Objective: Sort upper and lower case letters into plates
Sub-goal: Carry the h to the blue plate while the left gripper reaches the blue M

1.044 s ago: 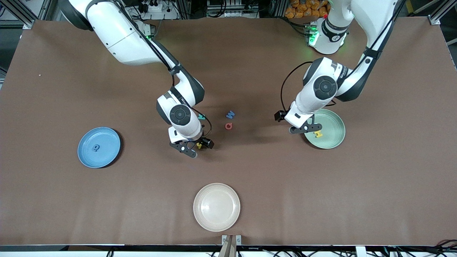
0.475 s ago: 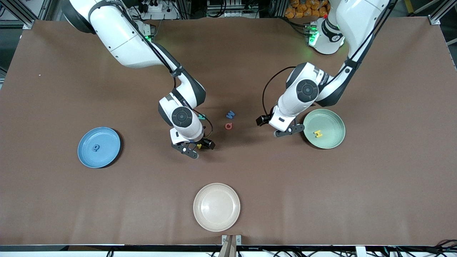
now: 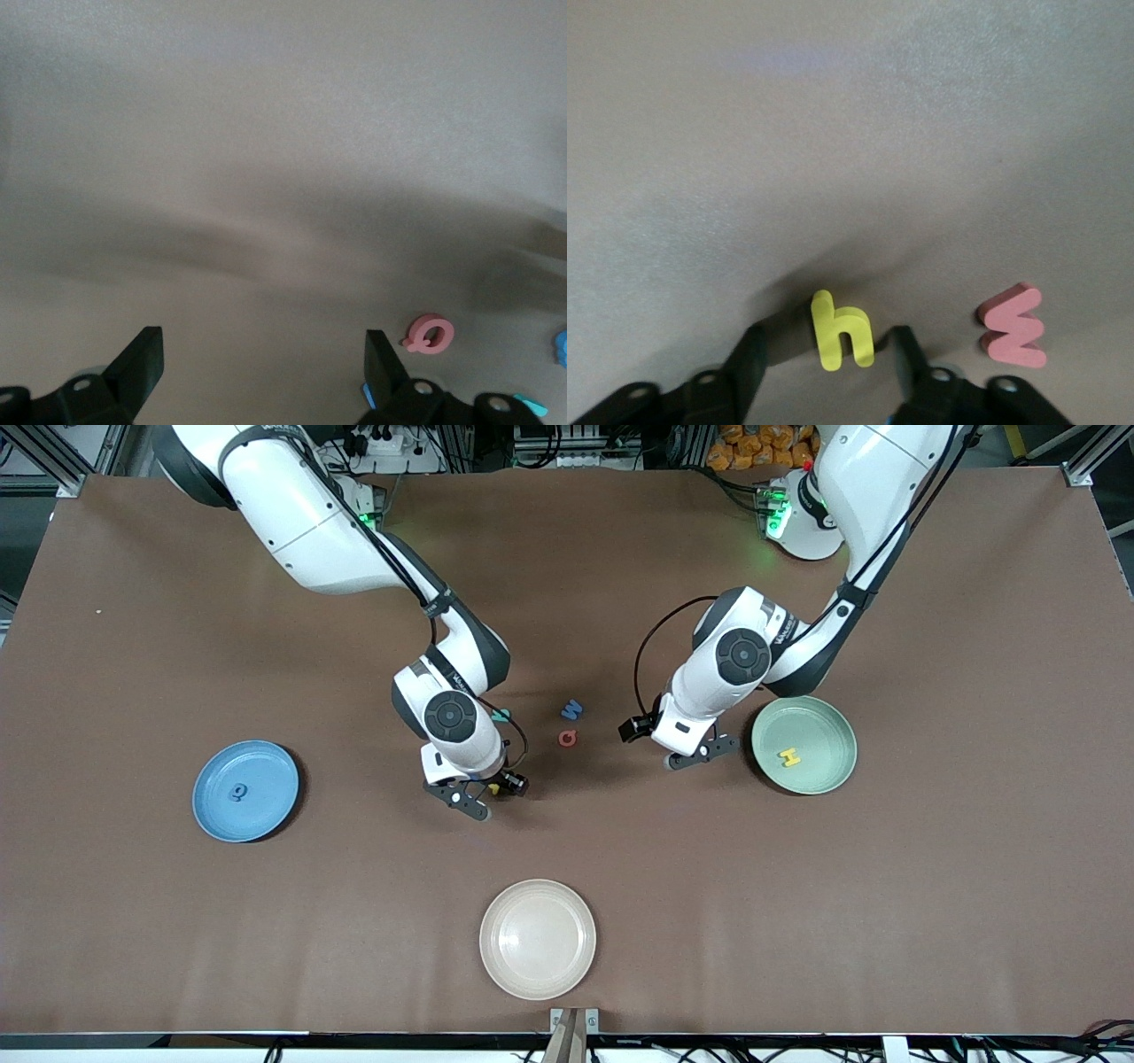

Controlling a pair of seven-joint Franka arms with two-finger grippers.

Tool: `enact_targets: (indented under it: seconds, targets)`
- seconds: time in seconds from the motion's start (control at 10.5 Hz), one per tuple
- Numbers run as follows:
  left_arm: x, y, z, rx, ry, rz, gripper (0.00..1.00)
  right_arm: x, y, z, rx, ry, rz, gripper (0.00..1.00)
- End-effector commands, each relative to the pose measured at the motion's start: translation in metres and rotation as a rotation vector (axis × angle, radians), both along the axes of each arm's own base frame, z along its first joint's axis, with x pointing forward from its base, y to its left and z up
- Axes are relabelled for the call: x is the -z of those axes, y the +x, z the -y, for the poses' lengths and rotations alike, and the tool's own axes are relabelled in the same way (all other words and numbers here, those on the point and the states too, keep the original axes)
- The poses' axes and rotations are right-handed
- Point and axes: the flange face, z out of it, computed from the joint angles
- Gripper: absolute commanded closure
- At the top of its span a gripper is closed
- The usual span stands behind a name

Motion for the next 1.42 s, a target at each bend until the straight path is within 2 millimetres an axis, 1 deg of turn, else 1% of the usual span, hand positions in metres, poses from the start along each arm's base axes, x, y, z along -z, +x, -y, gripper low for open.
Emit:
enact_targets:
  seconds: [0.0,0.19,0.28,0.38,0.47,0.57,0.66,0.76,0.85,0.95,1.14,1.23,1.33]
  targets:
    - [0.002,0.002,0.007,-0.025,-0.012,0.000,0.00,0.000,0.003,-0.003,0.025,0.001,0.000,1.00]
    - [0.002,0.002,0.008,-0.027,-0.015,0.004,0.00,-0.002,0.004,-0.001,0.021,0.000,0.003,1.00]
    - [0.002,0.002,0.008,-0.029,-0.017,0.007,0.00,-0.009,0.008,0.002,0.017,0.004,0.014,1.00]
    - [0.001,0.003,0.009,-0.034,-0.020,0.007,0.00,-0.021,0.013,0.009,0.028,0.001,0.017,1.00]
    - [-0.002,0.005,0.010,-0.074,-0.022,0.004,0.00,-0.035,0.020,0.023,0.039,-0.011,0.025,1.00]
    - [-0.007,0.003,0.020,-0.111,-0.023,0.002,0.00,-0.050,0.028,0.049,0.024,-0.021,0.034,1.00]
    - [-0.014,-0.004,0.038,-0.144,-0.029,0.002,0.00,-0.062,0.031,0.086,-0.015,-0.054,0.009,1.00]
    - [-0.018,-0.009,0.048,-0.177,-0.030,-0.003,0.00,-0.072,0.038,0.133,-0.053,-0.098,-0.025,1.00]
    - [-0.017,-0.016,0.057,-0.163,-0.018,0.003,0.00,-0.080,0.044,0.178,-0.091,-0.130,-0.082,1.00]
    - [-0.015,-0.020,0.061,-0.202,-0.003,0.003,0.00,-0.082,0.048,0.223,-0.129,-0.163,-0.144,1.00]
    - [0.002,-0.035,0.078,-0.304,0.025,-0.011,0.00,-0.078,0.050,0.291,-0.162,-0.231,-0.237,1.00]
    - [0.011,-0.050,0.091,-0.354,0.046,-0.028,0.00,-0.075,0.051,0.322,-0.152,-0.265,-0.261,1.00]
    - [0.019,-0.056,0.095,-0.386,0.070,-0.025,0.00,-0.069,0.051,0.339,-0.143,-0.270,-0.276,1.00]
